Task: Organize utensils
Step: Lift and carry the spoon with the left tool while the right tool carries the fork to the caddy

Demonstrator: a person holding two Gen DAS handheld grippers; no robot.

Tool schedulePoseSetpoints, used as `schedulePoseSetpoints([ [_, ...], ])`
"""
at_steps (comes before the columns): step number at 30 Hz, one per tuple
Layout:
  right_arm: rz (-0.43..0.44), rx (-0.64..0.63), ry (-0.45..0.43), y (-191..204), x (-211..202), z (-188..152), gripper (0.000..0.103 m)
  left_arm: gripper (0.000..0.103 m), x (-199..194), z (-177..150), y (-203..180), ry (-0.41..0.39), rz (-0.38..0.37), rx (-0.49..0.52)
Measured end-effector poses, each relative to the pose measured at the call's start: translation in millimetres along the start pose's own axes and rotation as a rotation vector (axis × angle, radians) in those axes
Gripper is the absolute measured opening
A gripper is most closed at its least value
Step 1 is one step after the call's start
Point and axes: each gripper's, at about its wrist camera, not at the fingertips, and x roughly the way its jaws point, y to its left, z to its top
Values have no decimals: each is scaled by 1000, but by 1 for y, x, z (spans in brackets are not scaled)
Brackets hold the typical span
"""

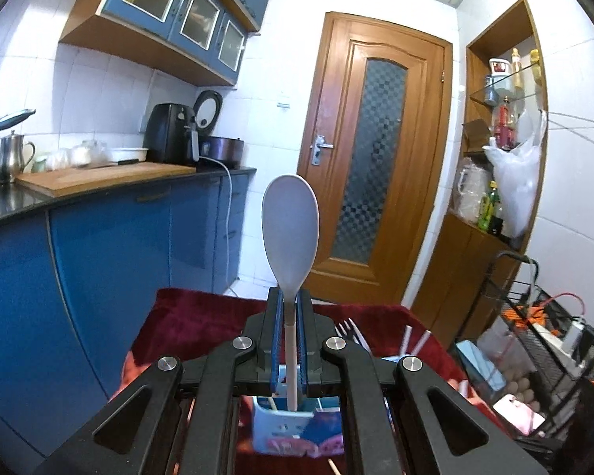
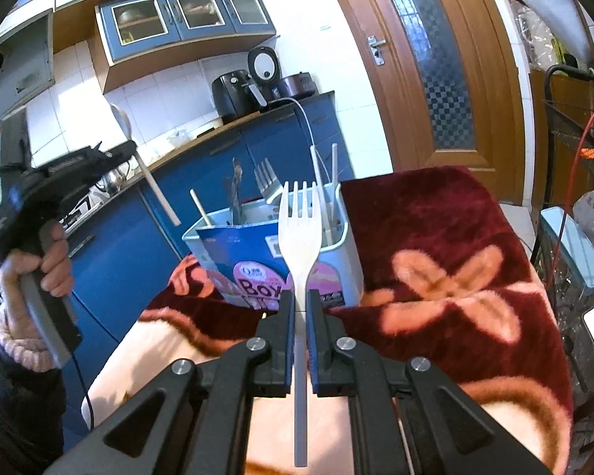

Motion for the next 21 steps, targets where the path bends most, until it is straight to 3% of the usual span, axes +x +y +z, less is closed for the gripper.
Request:
schedulePoseSetpoints([
  [9,-16,-22,-86,1,11,24,7,7,49,-22,14,56,19,-21],
  [21,-10,-90,-264,0,54,70,7,7,73,-59,16,114,-24,-34],
])
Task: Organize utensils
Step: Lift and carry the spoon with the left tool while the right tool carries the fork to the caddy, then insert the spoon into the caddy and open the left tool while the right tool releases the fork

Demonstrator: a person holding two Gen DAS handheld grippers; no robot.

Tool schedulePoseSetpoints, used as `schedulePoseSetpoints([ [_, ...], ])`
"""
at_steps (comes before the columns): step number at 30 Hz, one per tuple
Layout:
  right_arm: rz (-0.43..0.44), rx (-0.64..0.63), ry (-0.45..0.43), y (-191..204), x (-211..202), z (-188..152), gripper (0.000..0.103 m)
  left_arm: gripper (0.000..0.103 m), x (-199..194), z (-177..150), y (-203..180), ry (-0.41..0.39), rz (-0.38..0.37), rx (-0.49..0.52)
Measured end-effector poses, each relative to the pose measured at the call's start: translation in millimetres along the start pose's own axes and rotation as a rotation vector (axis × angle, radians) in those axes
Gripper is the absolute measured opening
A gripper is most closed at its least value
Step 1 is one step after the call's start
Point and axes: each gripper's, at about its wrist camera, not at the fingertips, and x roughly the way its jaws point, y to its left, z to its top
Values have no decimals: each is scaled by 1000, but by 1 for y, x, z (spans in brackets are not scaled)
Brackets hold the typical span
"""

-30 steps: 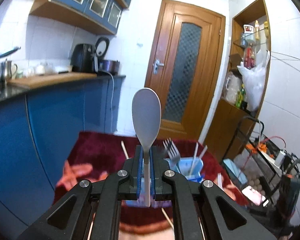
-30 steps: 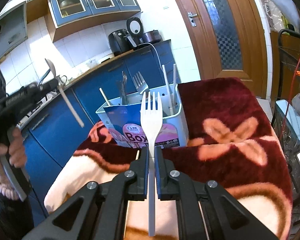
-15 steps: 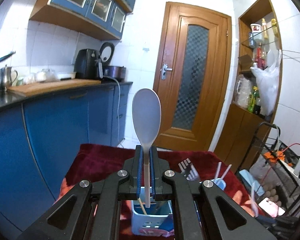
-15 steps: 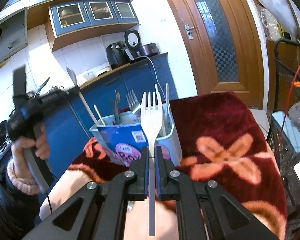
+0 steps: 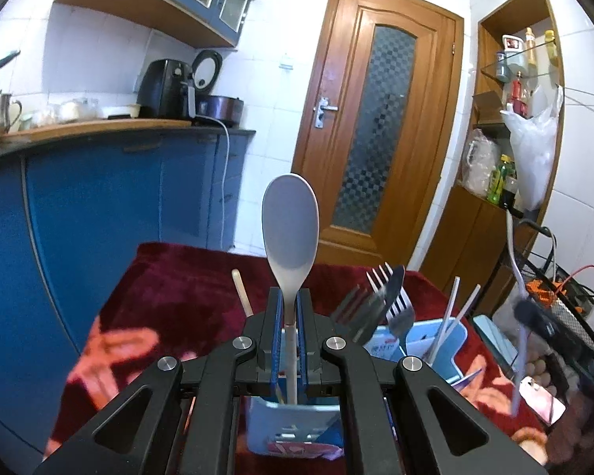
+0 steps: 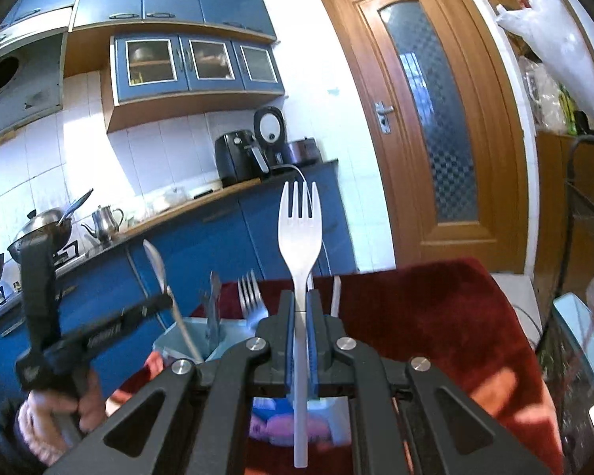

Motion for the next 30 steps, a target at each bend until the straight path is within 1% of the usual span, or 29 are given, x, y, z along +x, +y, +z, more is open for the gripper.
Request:
schedulePoseSetpoints([
  [4,13,-47,-67,5,20,2,7,7,5,-4,0,12,-12,-11],
  [7,25,-61,-83,6,30,-1,7,7,7,-5,-1,15,-22,-12],
  [10,52,-71,-74,7,39,-7,7,7,7,-6,-1,17,-29,-7],
  [14,92,-83,-37,7,43,-16,7,7,8,-9,0,24,-32,-9],
  [17,95,-104,-22,8,42,-18,8,7,11,-11,-1,38,-36,-8],
  [22,90,-70,6,0,37,-18,8,7,12,-13,-4,60,-48,-2],
  [26,80,-70,-3,-1,32,-16,8,7,9,-14,-5,65,-55,-6],
  [29,50,-109,-39,6,32,-13,8,7,8,-15,-6,67,-57,-14],
  [30,52,-111,-49,7,34,-12,8,7,9,-15,-6,68,-55,-13],
])
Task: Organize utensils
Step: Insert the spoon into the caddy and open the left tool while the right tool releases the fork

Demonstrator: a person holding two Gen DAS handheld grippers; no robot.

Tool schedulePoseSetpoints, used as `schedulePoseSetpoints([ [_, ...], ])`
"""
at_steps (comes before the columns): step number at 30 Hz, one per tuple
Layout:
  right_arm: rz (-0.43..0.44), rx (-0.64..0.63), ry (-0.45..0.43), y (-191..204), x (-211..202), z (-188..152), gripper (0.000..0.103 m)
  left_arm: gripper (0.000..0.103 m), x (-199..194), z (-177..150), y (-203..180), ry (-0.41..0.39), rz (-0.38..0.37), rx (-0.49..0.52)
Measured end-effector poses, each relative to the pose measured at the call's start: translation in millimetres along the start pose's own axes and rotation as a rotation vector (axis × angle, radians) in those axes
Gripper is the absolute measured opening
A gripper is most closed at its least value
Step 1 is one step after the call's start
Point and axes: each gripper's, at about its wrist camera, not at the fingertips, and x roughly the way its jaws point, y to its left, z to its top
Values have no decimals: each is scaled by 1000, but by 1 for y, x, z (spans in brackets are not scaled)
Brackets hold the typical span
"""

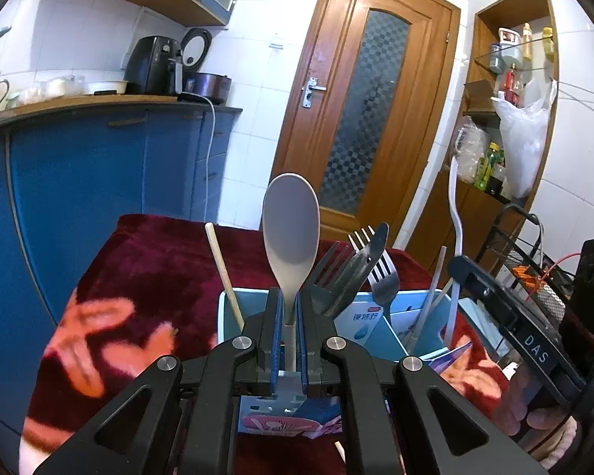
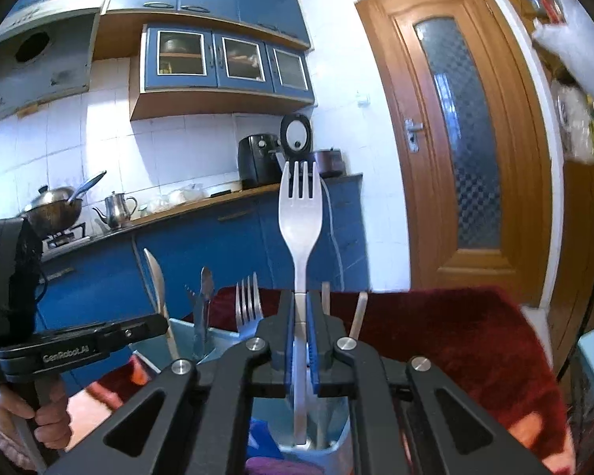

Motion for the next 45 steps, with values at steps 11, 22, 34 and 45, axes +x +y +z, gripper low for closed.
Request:
schedulePoseSetpoints([
  [11,12,-64,40,4,6,-23,8,7,2,-5,-3,20,-7,-4],
  [22,-10,-55,105,1,-13,-27,21,11,-6,-8,-9,58,0,-1],
  [34,-35,30,106,6,-51,-10,25,19,-40,-10,-12,77,4,-7],
  [45,-93,38,196,29,-90,-16,26,20,-62,-31,-24,172,0,12],
])
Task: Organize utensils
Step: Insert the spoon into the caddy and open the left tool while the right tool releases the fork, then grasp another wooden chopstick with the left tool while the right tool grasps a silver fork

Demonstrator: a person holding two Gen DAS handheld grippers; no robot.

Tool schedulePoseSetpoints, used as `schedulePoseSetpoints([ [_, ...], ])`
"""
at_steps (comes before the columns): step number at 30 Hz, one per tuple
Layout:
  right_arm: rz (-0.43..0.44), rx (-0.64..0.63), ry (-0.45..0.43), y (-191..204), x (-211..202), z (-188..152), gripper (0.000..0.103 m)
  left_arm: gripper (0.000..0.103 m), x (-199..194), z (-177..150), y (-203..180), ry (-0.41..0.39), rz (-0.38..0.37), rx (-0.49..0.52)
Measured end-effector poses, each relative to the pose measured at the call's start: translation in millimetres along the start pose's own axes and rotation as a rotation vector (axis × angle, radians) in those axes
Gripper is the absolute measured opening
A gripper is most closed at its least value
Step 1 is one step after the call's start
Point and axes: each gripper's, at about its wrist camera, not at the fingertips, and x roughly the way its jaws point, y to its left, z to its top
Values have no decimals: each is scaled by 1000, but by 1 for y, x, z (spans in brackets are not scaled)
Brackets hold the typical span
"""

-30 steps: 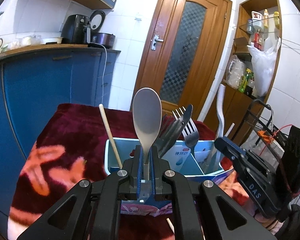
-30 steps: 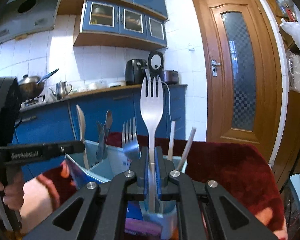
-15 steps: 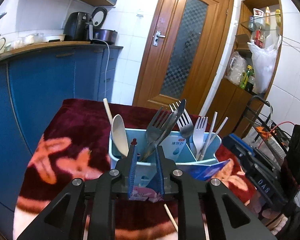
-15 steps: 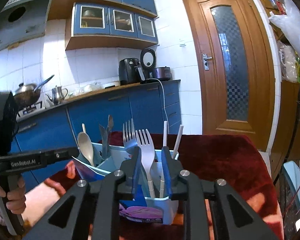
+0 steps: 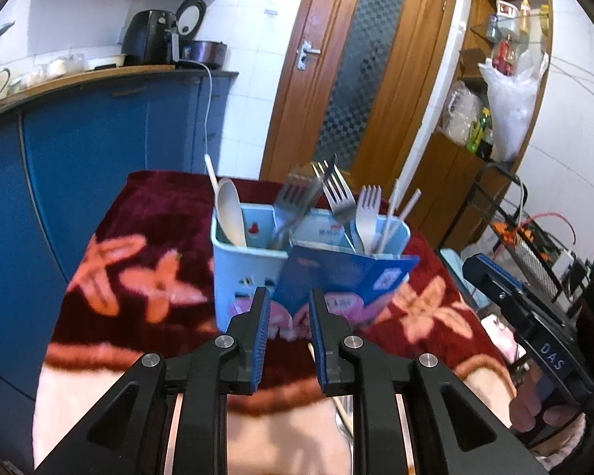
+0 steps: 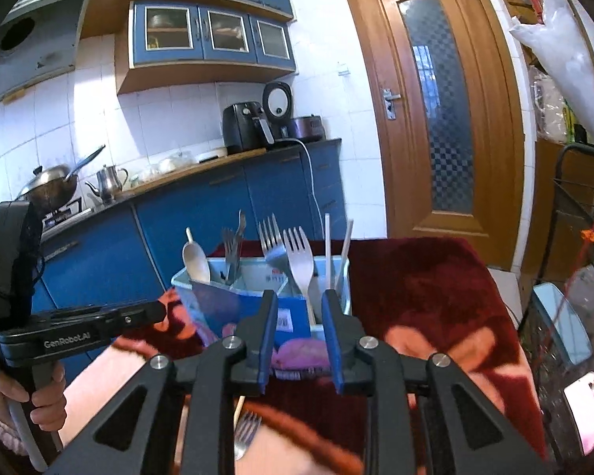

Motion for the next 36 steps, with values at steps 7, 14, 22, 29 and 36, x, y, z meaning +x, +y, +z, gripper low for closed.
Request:
schedulePoseSetpoints([
  [7,-40,16,64,2,-15,-19,26,20,14,-16,-15,90,-14,11],
  [14,-74,46,124,-11,-23,-42,26,20,45,-28,-29,204,-7,21],
  [22,-57,108,163,-30,-25,-60,30,20,85,-33,-37,323,42,33],
  [29,-42,143,182,-43,-22,-69,34,20,113,-35,-37,415,85,5],
  [36,-26,170,191,-50,-20,-74,34,11,121,-35,-41,450,83,0],
])
